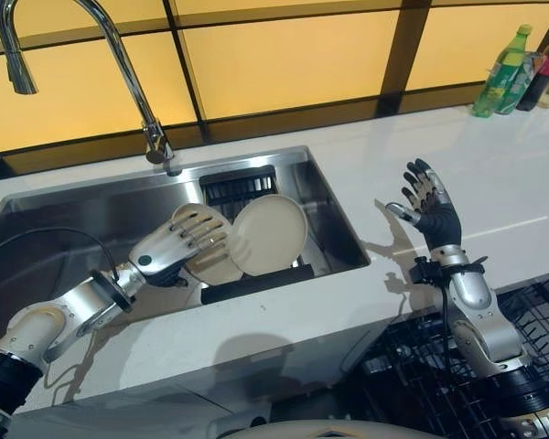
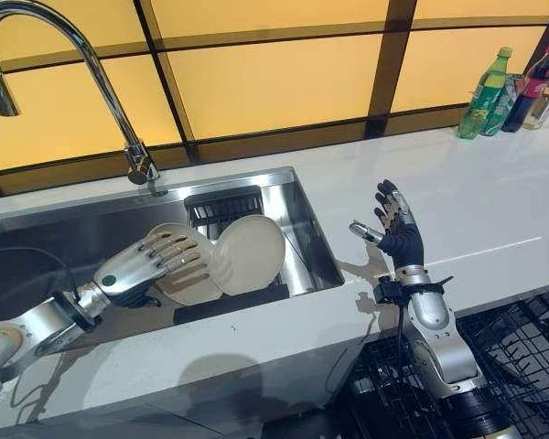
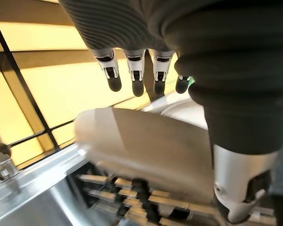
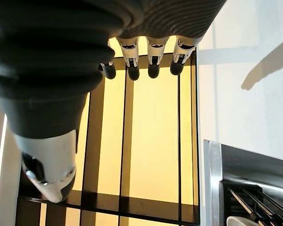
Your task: Pick up plates and place into dishwasher.
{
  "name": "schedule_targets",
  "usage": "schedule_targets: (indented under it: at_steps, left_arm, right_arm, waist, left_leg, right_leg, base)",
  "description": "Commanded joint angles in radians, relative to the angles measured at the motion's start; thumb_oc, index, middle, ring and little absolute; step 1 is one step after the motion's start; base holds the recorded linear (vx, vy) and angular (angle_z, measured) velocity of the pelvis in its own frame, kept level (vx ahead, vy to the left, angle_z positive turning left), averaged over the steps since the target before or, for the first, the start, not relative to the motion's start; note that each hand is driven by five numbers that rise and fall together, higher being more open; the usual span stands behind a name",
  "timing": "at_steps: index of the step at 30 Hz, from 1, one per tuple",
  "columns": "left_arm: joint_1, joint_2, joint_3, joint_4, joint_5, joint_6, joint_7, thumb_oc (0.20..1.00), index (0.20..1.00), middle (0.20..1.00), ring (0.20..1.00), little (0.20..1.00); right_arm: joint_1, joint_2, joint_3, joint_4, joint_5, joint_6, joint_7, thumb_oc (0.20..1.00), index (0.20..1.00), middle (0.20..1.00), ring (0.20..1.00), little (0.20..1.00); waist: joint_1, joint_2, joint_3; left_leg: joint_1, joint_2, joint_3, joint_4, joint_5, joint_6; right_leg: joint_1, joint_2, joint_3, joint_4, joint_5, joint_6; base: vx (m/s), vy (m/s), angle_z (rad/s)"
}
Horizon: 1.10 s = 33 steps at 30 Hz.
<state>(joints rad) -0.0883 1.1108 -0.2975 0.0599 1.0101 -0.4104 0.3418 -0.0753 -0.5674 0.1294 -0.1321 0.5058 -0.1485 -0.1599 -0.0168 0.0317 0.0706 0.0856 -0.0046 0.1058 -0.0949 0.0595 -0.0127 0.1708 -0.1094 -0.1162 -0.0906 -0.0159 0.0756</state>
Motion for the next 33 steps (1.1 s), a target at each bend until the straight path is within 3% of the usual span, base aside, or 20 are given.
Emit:
schedule_targets:
  at_steps: [1, 13, 15, 17, 18, 21, 23, 24, 26, 30, 33]
  left_arm:
    - [-0.067, 0.047, 0.069, 0.022, -0.004, 0.043, -0.032, 1.000, 1.000, 1.000, 1.000, 1.000]
    - [-0.045, 0.056, 0.100, 0.044, 0.037, 0.062, -0.079, 1.000, 1.000, 1.000, 1.000, 1.000]
    - [-0.045, 0.058, 0.092, 0.054, 0.039, 0.062, -0.064, 0.900, 0.900, 0.900, 0.900, 0.900]
    - [-0.051, 0.059, 0.087, 0.061, 0.039, 0.061, -0.055, 0.645, 0.645, 0.645, 0.645, 0.645]
    - [-0.053, 0.059, 0.085, 0.065, 0.037, 0.059, -0.049, 0.589, 0.589, 0.589, 0.589, 0.589]
    - [-0.068, 0.058, 0.072, 0.076, 0.040, 0.054, -0.020, 0.595, 0.595, 0.595, 0.595, 0.595]
    - [-0.073, 0.056, 0.074, 0.071, 0.043, 0.046, -0.006, 0.693, 0.693, 0.693, 0.693, 0.693]
    - [-0.075, 0.055, 0.073, 0.074, 0.046, 0.044, 0.003, 0.686, 0.686, 0.686, 0.686, 0.686]
    - [-0.077, 0.053, 0.072, 0.076, 0.053, 0.039, 0.014, 0.664, 0.664, 0.664, 0.664, 0.664]
    - [-0.074, 0.055, 0.077, 0.075, 0.061, 0.029, 0.023, 0.514, 0.514, 0.514, 0.514, 0.514]
    - [-0.080, 0.059, 0.069, 0.075, 0.056, 0.030, 0.022, 0.492, 0.492, 0.492, 0.492, 0.492]
  right_arm:
    - [-0.041, -0.063, -0.024, -0.041, 0.043, -0.028, 0.011, 1.000, 1.000, 1.000, 1.000, 1.000]
    - [-0.046, -0.067, -0.021, -0.035, 0.050, -0.021, 0.008, 1.000, 1.000, 1.000, 1.000, 1.000]
    - [-0.046, -0.065, -0.018, -0.031, 0.048, -0.025, 0.005, 1.000, 1.000, 1.000, 1.000, 1.000]
    - [-0.046, -0.066, -0.016, -0.031, 0.049, -0.027, 0.005, 1.000, 1.000, 1.000, 1.000, 1.000]
    - [-0.045, -0.064, -0.017, -0.029, 0.049, -0.028, 0.008, 1.000, 1.000, 1.000, 1.000, 1.000]
    - [-0.048, -0.064, -0.012, -0.029, 0.047, -0.031, 0.002, 1.000, 1.000, 1.000, 1.000, 1.000]
    - [-0.047, -0.065, -0.014, -0.030, 0.050, -0.030, 0.002, 1.000, 1.000, 1.000, 1.000, 1.000]
    - [-0.046, -0.065, -0.013, -0.029, 0.050, -0.032, 0.002, 1.000, 1.000, 1.000, 1.000, 1.000]
    - [-0.043, -0.061, -0.013, -0.028, 0.046, -0.035, 0.002, 1.000, 1.000, 1.000, 1.000, 1.000]
    - [-0.042, -0.060, -0.013, -0.028, 0.049, -0.035, 0.002, 1.000, 1.000, 1.000, 1.000, 1.000]
    - [-0.042, -0.062, -0.010, -0.029, 0.051, -0.035, -0.001, 1.000, 1.000, 1.000, 1.000, 1.000]
  waist:
    - [-0.008, 0.007, -0.040]
    - [0.001, 0.015, -0.040]
    - [0.002, 0.015, -0.042]
    - [0.001, 0.015, -0.042]
    - [0.000, 0.015, -0.042]
    - [-0.001, 0.014, -0.041]
    - [-0.001, 0.013, -0.042]
    - [-0.001, 0.013, -0.042]
    - [-0.001, 0.013, -0.043]
    - [-0.003, 0.013, -0.044]
    - [-0.004, 0.014, -0.045]
  left_leg:
    - [0.049, 0.036, 0.038, 0.012, -0.109, -0.014]
    - [0.046, 0.035, 0.026, 0.013, -0.106, -0.017]
    - [0.047, 0.035, 0.026, 0.012, -0.106, -0.017]
    - [0.047, 0.034, 0.027, 0.012, -0.106, -0.017]
    - [0.047, 0.035, 0.028, 0.012, -0.106, -0.017]
    - [0.046, 0.033, 0.028, 0.012, -0.106, -0.016]
    - [0.045, 0.032, 0.028, 0.012, -0.107, -0.015]
    - [0.045, 0.032, 0.028, 0.012, -0.107, -0.015]
    - [0.046, 0.032, 0.028, 0.011, -0.107, -0.015]
    - [0.046, 0.031, 0.029, 0.010, -0.108, -0.015]
    - [0.047, 0.032, 0.031, 0.010, -0.108, -0.016]
  right_leg:
    - [-0.080, -0.056, 0.022, 0.005, 0.049, 0.081]
    - [-0.075, -0.058, 0.011, 0.004, 0.046, 0.078]
    - [-0.074, -0.058, 0.010, 0.004, 0.046, 0.078]
    - [-0.075, -0.058, 0.010, 0.004, 0.047, 0.079]
    - [-0.075, -0.058, 0.010, 0.004, 0.047, 0.079]
    - [-0.077, -0.058, 0.011, 0.005, 0.048, 0.079]
    - [-0.077, -0.058, 0.012, 0.004, 0.048, 0.079]
    - [-0.077, -0.057, 0.013, 0.004, 0.048, 0.079]
    - [-0.078, -0.057, 0.013, 0.004, 0.048, 0.079]
    - [-0.078, -0.057, 0.014, 0.003, 0.048, 0.080]
    - [-0.078, -0.057, 0.015, 0.003, 0.047, 0.080]
  base:
    - [0.00, 0.000, 0.00]
    - [0.00, 0.000, 0.00]
    - [0.00, 0.000, 0.00]
    - [0.00, 0.000, 0.00]
    - [0.00, 0.000, 0.00]
    - [0.00, 0.000, 0.00]
    - [0.00, 0.000, 0.00]
    - [0.00, 0.000, 0.00]
    - [0.00, 0.000, 0.00]
    - [0.00, 0.000, 0.00]
    - [0.00, 0.000, 0.00]
